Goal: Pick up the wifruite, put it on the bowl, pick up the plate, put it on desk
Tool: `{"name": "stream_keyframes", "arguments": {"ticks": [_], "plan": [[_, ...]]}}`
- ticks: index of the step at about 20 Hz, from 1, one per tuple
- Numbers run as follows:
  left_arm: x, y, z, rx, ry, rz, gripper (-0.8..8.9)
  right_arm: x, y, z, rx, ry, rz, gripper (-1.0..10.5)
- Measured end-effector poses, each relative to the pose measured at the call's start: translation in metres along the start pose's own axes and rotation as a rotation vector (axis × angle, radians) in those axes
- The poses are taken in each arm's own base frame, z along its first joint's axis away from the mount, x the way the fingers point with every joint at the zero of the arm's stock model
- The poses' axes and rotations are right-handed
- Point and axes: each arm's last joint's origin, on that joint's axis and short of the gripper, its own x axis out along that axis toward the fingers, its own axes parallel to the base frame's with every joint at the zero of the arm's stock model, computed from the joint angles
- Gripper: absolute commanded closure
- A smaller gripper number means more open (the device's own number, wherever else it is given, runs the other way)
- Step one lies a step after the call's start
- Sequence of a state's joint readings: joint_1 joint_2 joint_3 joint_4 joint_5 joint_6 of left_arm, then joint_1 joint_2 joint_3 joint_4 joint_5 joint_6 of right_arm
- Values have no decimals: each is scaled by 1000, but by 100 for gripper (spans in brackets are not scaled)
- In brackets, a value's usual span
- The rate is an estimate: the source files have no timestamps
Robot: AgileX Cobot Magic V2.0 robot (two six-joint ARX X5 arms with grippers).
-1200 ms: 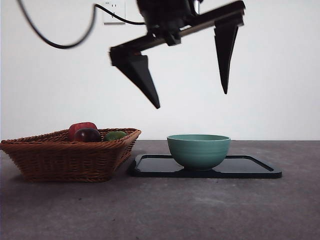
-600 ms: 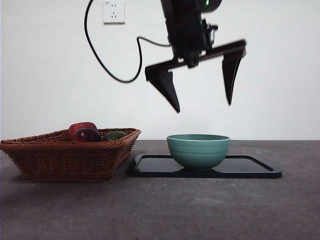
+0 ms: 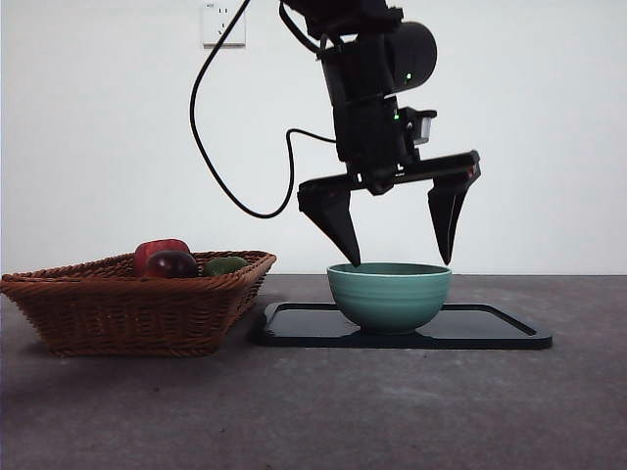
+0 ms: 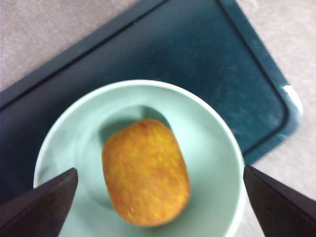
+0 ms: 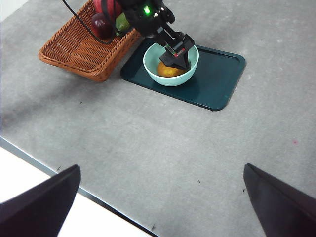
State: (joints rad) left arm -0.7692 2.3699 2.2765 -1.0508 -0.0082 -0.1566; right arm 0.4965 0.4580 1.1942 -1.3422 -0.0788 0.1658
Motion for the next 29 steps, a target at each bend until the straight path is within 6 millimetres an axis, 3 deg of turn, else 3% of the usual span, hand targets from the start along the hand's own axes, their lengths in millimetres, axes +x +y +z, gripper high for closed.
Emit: {"name": "stream_keyframes", "arguments": {"ticks": [9,16,25,29], "plan": [[24,6,-1,-25,24,9,265,0,0,0,0,0,0,346],[35,7,-3,-25,43,15,543,0,0,0,0,0,0,346],[34,7,-3,-25,45,15,540,0,0,0,0,0,0,346],[19,6,2,-25,43,14,538,0,0,0,0,0,0,346]]}}
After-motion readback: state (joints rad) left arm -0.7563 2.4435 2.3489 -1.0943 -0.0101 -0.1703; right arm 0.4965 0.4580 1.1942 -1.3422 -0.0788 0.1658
